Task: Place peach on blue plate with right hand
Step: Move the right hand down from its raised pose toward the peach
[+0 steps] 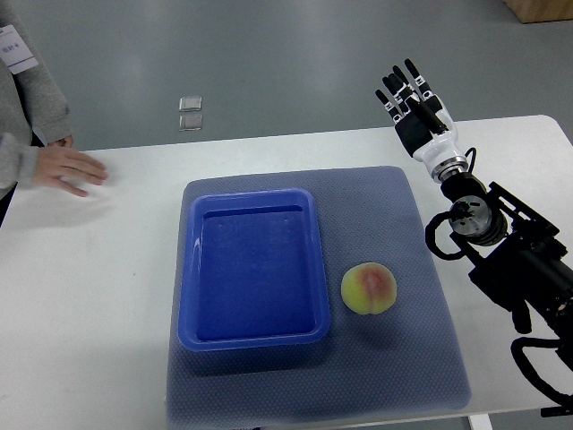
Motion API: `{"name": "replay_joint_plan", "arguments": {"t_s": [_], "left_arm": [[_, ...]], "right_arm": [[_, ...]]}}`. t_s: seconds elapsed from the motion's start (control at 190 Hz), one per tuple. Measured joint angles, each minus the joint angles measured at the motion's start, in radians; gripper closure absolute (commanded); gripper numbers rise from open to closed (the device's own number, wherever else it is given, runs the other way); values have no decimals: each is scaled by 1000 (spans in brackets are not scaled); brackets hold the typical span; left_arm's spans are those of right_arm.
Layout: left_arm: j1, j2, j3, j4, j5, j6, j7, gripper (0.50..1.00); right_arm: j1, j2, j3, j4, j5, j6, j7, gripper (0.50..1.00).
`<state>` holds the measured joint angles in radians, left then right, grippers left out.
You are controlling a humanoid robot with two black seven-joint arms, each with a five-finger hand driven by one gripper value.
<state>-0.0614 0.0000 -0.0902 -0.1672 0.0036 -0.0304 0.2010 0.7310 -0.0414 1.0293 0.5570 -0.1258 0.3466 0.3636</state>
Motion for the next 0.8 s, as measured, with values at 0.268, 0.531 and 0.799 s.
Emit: {"name": "replay_joint_plan", "arguments": {"t_s": [0.268,0.531,0.799], "left_arm": [[-3,0,0,-2,-6,0,1,500],[-3,0,3,-6,-6,0,1,500],[-3,0,5,-9,-4,-2,1,500]], "right_arm": [[5,1,1,1,0,0,0,568],[8,-1,-5,4,-3,3,0,568],[24,-65,-137,56,-128,9,-2,568]]}}
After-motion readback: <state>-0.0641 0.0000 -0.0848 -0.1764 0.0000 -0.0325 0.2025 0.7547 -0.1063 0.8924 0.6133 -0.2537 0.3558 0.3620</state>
